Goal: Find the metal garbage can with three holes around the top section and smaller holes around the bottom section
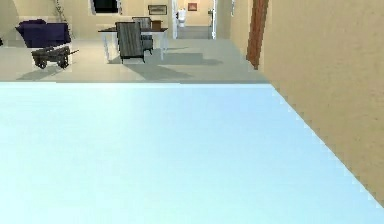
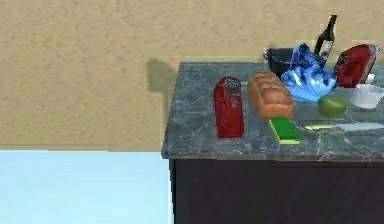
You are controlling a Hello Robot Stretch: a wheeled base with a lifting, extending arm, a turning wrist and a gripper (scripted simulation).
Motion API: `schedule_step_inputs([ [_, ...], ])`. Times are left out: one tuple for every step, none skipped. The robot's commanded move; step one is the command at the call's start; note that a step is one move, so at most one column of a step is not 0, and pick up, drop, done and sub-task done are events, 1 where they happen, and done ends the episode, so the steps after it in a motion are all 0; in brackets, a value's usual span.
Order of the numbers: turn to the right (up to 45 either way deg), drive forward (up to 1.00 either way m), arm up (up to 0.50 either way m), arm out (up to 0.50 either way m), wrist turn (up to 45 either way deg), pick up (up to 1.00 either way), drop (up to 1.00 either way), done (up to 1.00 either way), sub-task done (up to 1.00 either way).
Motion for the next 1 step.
schedule_step_inputs([
  [3.0,0.00,0.00,0.00,0.0,0.00,0.00,0.00,0.00],
])
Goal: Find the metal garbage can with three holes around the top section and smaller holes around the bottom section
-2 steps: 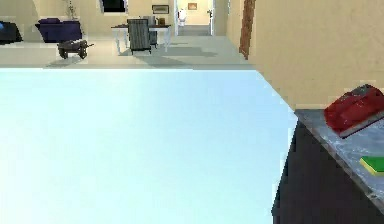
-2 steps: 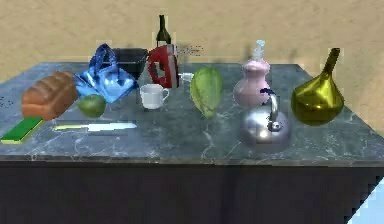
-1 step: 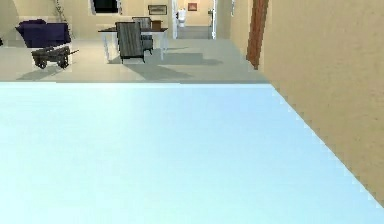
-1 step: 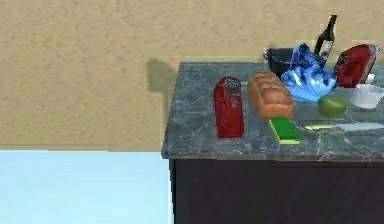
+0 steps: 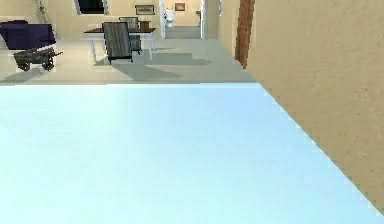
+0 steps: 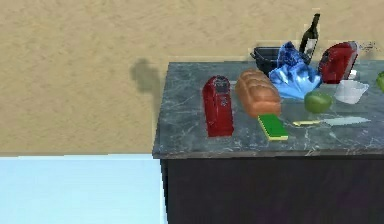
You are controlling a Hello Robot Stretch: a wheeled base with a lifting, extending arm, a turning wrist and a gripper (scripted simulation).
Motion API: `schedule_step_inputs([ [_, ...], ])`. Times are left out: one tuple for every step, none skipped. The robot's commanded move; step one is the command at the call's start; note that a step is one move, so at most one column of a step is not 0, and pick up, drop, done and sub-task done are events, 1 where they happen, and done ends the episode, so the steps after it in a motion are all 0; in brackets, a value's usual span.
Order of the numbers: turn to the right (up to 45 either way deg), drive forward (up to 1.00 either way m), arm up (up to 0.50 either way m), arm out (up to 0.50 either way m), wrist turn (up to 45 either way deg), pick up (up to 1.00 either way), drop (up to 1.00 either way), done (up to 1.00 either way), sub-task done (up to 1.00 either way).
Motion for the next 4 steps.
schedule_step_inputs([
  [0.0,0.30,0.00,0.00,0.0,0.00,0.00,0.00,0.00],
  [0.0,1.00,0.00,0.00,0.0,0.00,0.00,0.00,0.00],
  [0.0,1.00,0.00,0.00,0.0,0.00,0.00,0.00,0.00],
  [0.0,1.00,0.00,0.00,0.0,0.00,0.00,0.00,0.00],
])
